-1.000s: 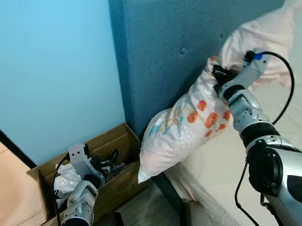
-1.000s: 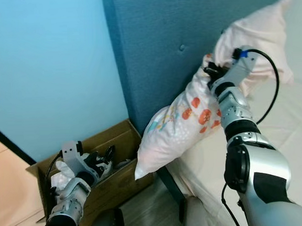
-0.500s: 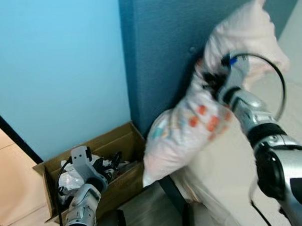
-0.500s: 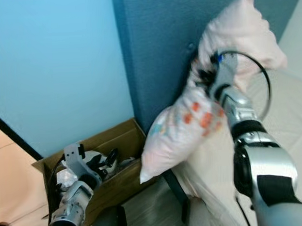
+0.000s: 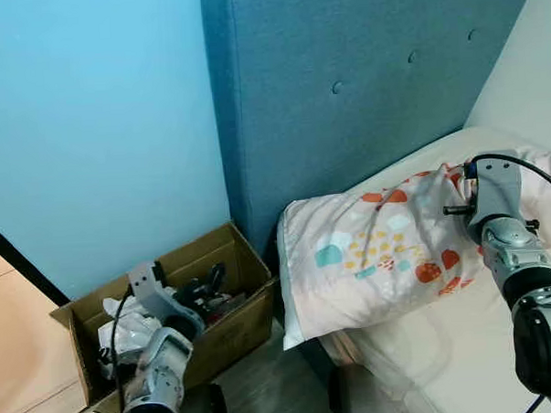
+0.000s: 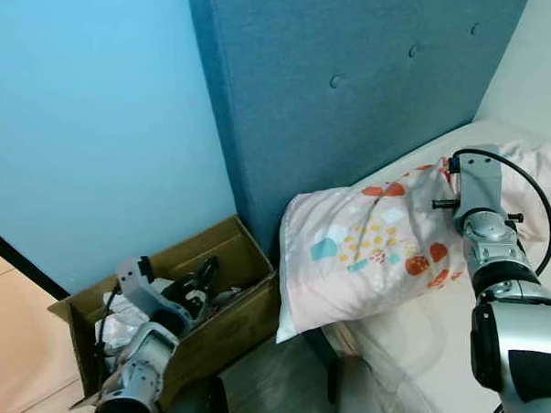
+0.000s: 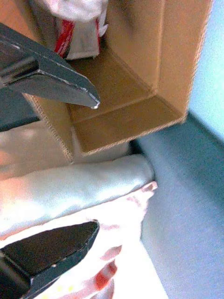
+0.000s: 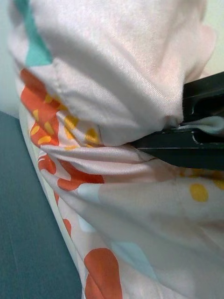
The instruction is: Clean up the room
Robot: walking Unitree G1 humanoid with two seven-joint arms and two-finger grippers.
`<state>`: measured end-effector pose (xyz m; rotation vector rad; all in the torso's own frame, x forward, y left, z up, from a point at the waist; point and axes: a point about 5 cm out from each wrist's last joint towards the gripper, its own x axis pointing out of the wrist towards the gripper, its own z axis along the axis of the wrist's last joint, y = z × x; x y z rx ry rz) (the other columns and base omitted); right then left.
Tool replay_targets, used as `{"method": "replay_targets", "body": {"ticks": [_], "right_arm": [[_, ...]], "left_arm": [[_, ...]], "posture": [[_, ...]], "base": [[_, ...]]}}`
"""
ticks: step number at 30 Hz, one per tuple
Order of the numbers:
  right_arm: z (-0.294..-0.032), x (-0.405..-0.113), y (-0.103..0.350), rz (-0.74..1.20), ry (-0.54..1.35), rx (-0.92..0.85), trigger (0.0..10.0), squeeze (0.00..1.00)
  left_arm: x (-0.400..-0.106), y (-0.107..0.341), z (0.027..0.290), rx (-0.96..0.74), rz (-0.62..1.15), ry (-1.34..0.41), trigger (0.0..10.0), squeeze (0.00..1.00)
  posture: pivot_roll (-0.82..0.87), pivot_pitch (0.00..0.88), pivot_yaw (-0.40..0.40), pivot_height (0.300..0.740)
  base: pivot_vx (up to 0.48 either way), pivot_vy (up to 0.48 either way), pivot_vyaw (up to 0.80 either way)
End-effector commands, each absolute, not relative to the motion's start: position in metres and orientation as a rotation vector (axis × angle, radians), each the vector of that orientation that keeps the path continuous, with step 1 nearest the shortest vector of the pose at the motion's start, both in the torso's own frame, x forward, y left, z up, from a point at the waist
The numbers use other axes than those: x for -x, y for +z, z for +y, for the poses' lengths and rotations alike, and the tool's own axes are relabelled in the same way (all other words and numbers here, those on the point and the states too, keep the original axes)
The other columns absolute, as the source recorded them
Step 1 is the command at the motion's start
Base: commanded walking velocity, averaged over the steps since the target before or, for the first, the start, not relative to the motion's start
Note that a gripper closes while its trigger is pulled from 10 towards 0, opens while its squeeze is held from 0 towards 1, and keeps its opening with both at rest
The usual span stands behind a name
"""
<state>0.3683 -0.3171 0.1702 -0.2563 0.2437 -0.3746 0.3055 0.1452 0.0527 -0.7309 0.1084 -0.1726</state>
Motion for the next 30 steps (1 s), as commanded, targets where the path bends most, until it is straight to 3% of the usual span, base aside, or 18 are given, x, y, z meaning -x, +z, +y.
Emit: {"method": "replay_targets", "body": {"ticks": [1,2,7,8,10,11,12,14,25,28,30], "right_arm": [[-0.316,-0.366,0.161,0.282,-0.381,0.259,0.0,0.0],[-0.319,-0.362,0.157,0.295,-0.404,0.253,0.9,0.0],[-0.323,-0.359,0.153,0.308,-0.427,0.245,0.9,0.0],[-0.329,-0.354,0.148,0.324,-0.479,0.221,6.0,0.0],[-0.329,-0.354,0.148,0.324,-0.479,0.221,6.0,0.0],[-0.335,-0.348,0.143,0.341,-0.525,0.192,4.7,0.0],[-0.335,-0.348,0.143,0.341,-0.525,0.192,4.7,0.0],[-0.338,-0.336,0.122,0.402,-0.577,0.13,10.0,0.0],[-0.335,-0.327,0.101,0.466,-0.587,0.097,10.0,0.0],[-0.334,-0.304,0.068,0.599,-0.645,0.08,10.0,0.0],[-0.334,-0.304,0.068,0.599,-0.645,0.08,10.0,0.0]], "left_arm": [[-0.306,0.056,0.142,0.773,0.103,-0.174,10.0,0.0],[-0.306,0.059,0.14,0.786,0.098,-0.181,10.0,0.0],[-0.306,0.061,0.138,0.796,0.094,-0.19,10.0,0.0],[-0.306,0.062,0.136,0.805,0.096,-0.204,10.0,0.0],[-0.306,0.062,0.136,0.805,0.096,-0.204,10.0,0.0],[-0.306,0.063,0.133,0.819,0.096,-0.234,10.0,0.0],[-0.306,0.063,0.133,0.819,0.096,-0.234,10.0,0.0],[-0.305,0.071,0.122,0.83,0.105,-0.363,10.0,0.0],[-0.304,0.079,0.112,0.826,0.149,-0.494,10.0,0.0],[-0.301,0.089,0.101,0.804,0.215,-0.689,10.0,0.0],[-0.301,0.089,0.101,0.804,0.215,-0.689,10.0,0.0]], "posture": [[0.01,0.199,-0.015,0.598],[0.01,0.194,-0.017,0.598],[0.01,0.194,-0.017,0.598],[0.01,0.187,-0.017,0.598],[0.01,0.187,-0.017,0.598],[0.01,0.181,-0.02,0.598],[0.01,0.181,-0.02,0.598],[0.0,0.168,-0.029,0.598],[0.0,0.169,-0.029,0.598],[-0.01,0.168,-0.03,0.598],[-0.01,0.168,-0.03,0.598]], "base": [[0.0,0.0,0.0],[0.0,0.0,0.0],[0.0,0.0,0.0],[0.0,0.0,0.0],[0.0,0.0,0.0],[0.0,0.0,0.0],[0.0,0.0,0.0],[0.0,0.0,0.0],[0.0,0.0,0.0],[0.0,0.0,0.0],[0.0,0.0,0.0]]}}
